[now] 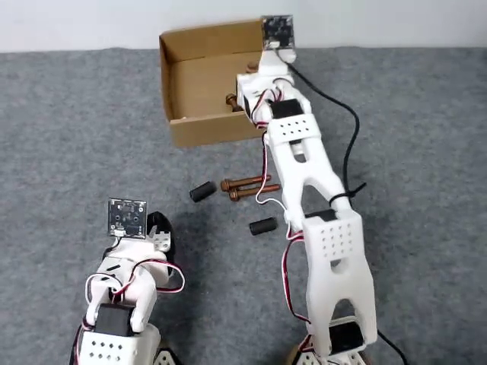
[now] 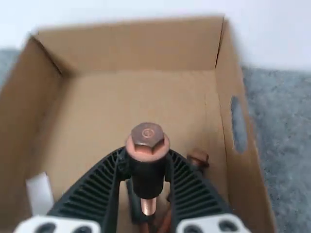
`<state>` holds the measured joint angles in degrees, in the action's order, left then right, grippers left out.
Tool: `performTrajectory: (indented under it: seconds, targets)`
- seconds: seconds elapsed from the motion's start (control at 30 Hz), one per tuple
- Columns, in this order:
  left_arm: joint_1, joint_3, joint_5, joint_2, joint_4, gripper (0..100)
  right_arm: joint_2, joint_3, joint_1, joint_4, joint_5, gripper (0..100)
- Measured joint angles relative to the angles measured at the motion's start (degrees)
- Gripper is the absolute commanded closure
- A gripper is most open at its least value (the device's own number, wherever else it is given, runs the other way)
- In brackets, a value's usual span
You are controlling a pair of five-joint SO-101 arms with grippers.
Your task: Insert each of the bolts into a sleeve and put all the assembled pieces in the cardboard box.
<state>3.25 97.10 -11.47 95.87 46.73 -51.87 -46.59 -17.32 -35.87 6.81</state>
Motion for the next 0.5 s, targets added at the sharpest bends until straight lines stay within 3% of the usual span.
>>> performTrajectory:
  seconds: [0.23, 0.5]
  targets:
    - [-4.7, 0.0, 0.0, 0.0, -2.0, 99, -5.2, -7.2, -0.6, -10.0, -4.7, 82.0]
    - [-7.2, 0.0, 0.0, 0.0, -2.4, 99, -5.3, -16.6, -1.0, -21.5, -5.2, 90.5]
